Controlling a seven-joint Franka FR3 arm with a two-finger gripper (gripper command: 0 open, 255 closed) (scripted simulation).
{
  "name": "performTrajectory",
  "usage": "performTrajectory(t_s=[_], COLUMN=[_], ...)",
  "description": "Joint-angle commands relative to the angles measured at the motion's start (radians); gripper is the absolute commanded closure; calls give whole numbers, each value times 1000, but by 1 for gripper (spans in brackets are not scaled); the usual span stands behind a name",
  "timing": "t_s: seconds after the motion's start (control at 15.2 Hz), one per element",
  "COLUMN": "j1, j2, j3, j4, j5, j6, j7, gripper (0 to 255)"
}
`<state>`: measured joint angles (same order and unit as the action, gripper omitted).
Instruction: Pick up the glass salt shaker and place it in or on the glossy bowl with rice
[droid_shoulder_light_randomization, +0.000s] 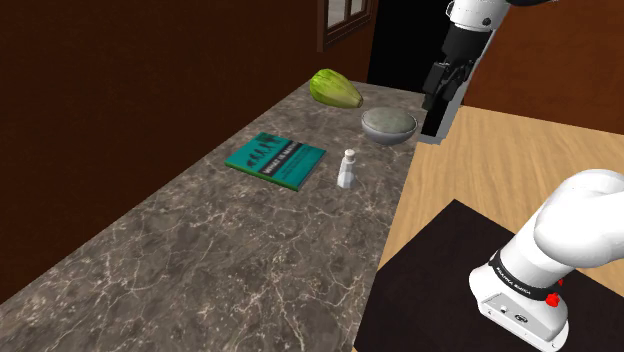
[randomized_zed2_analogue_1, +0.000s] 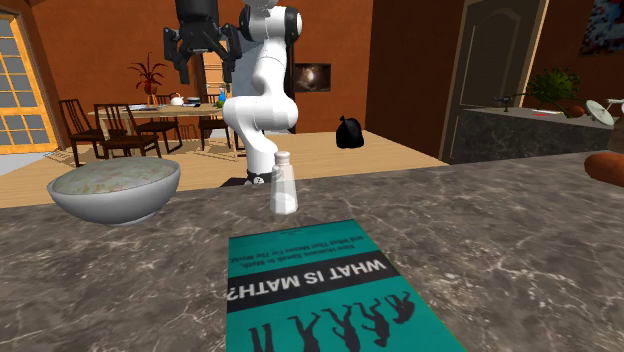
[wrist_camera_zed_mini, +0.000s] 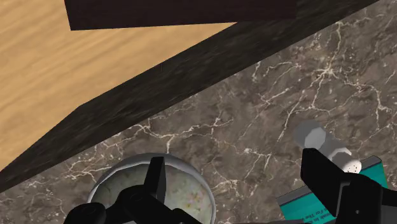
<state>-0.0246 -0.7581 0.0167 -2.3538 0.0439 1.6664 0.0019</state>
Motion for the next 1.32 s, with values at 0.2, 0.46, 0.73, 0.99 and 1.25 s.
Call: performTrajectory(t_s=[0.2,0.46,0.73,0.99,1.25], j1=[18,39,57,71,77], j2=[56,147,254,374,431], j3=[51,119,184,246,272], j4=[-5,5,36,86,90], j5=[37,80,111,126,128], j6=[55,128,200,267,319], j7=[61,141,219,298,331], gripper=[0,0,0,0,0])
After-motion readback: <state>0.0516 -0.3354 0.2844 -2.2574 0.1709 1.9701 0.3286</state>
